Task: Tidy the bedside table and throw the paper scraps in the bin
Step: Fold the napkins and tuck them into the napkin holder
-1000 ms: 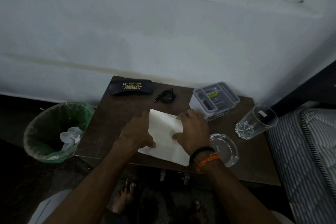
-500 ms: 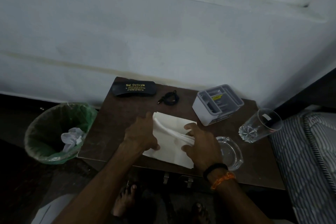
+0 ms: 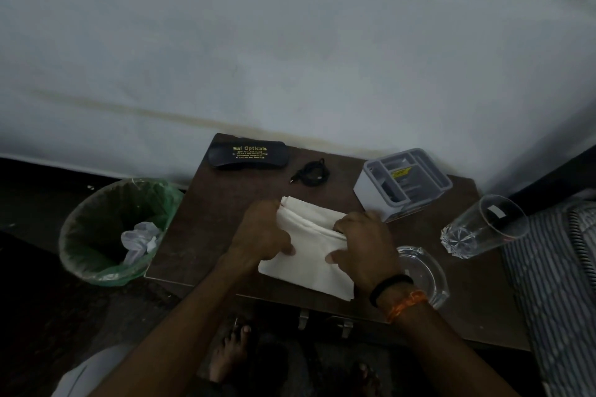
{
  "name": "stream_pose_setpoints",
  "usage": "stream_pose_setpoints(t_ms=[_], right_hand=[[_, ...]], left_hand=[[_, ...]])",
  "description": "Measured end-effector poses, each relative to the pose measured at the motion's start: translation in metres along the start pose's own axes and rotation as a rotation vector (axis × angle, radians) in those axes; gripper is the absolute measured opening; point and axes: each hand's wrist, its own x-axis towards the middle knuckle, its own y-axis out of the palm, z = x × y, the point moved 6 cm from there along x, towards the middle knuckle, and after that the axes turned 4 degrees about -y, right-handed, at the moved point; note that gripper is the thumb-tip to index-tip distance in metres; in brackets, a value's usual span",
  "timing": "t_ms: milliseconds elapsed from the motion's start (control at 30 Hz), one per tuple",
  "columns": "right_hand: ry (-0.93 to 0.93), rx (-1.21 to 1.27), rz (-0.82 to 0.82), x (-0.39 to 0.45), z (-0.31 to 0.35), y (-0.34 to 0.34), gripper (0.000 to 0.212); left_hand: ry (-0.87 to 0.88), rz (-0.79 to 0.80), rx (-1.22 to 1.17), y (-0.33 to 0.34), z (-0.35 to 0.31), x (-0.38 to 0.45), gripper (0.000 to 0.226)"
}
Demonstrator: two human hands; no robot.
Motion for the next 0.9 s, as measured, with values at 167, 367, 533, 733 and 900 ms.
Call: stream_pose_setpoints(t_ms=[167, 367, 533, 733, 900], right_hand=[[-0.069, -0.037, -0.159, -0.006, 0.007, -0.007, 0.047], [0.027, 0.403, -0.196, -0.007, -0.006, -0.014, 0.073], [0.116, 0.591, -0.174, -0.002, -0.019, -0.011, 0.056], [0.191, 0.865, -0.186, 0.000, -0.028, -0.026, 0.058], [0.262, 1.147, -0.201, -0.002, -0.025, -0.035, 0.055]], left_hand=[[0.055, -0.108, -0.049, -0.006, -0.003, 0.001, 0.056], [0.179, -0.224, -0.088, -0.011, -0.013, -0.003, 0.043], [0.164, -0.203, -0.174, -0.017, -0.016, 0.000, 0.029], [0.214, 0.112, -0.497, -0.024, -0.027, -0.005, 0.022], [0.165, 0.192, -0.744, -0.030, -0.024, -0.002, 0.032]])
